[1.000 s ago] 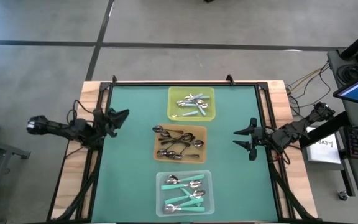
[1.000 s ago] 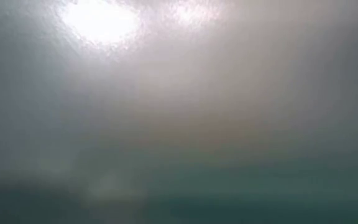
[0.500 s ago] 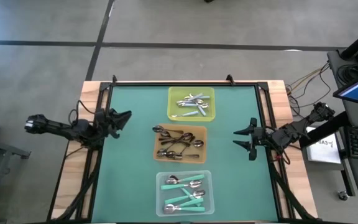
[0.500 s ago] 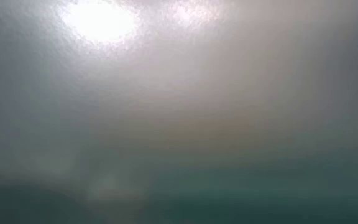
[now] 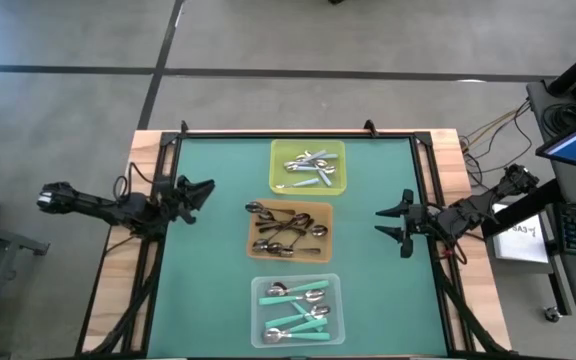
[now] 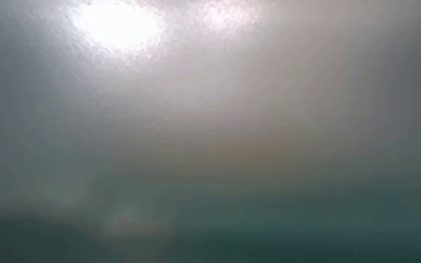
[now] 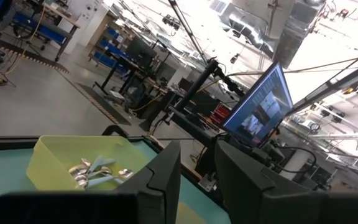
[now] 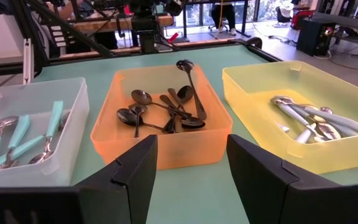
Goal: Sort silverware by color (type)
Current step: Return to Home Position
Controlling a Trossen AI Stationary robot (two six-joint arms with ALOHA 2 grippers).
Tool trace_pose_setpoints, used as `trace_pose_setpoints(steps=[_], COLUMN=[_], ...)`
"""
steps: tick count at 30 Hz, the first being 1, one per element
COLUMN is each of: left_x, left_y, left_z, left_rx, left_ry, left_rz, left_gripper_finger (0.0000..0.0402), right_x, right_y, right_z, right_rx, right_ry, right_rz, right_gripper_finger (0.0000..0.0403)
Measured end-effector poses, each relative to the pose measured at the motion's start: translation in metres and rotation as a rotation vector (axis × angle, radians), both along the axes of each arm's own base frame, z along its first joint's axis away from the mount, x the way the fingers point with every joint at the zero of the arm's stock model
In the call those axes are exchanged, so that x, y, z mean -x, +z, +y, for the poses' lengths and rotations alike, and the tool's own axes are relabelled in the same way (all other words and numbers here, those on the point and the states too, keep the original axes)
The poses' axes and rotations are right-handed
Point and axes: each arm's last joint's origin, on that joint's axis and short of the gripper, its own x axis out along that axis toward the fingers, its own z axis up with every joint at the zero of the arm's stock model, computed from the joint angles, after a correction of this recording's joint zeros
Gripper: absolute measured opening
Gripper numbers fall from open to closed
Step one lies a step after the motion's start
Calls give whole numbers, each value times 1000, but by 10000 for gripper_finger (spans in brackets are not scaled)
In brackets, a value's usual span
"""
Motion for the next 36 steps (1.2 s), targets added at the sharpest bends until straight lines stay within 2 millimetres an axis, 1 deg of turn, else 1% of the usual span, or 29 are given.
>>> trace_pose_setpoints(steps=[36], left_x=[-13], left_y=[-13], left_z=[-3], left_rx=[-32], left_ry=[0], left_rz=[148], left_gripper_finger=[84], right_x=[0], right_y=[0], right_z=[0], right_rx=[0], right_ry=[0], right_rz=[0], right_gripper_finger=[185])
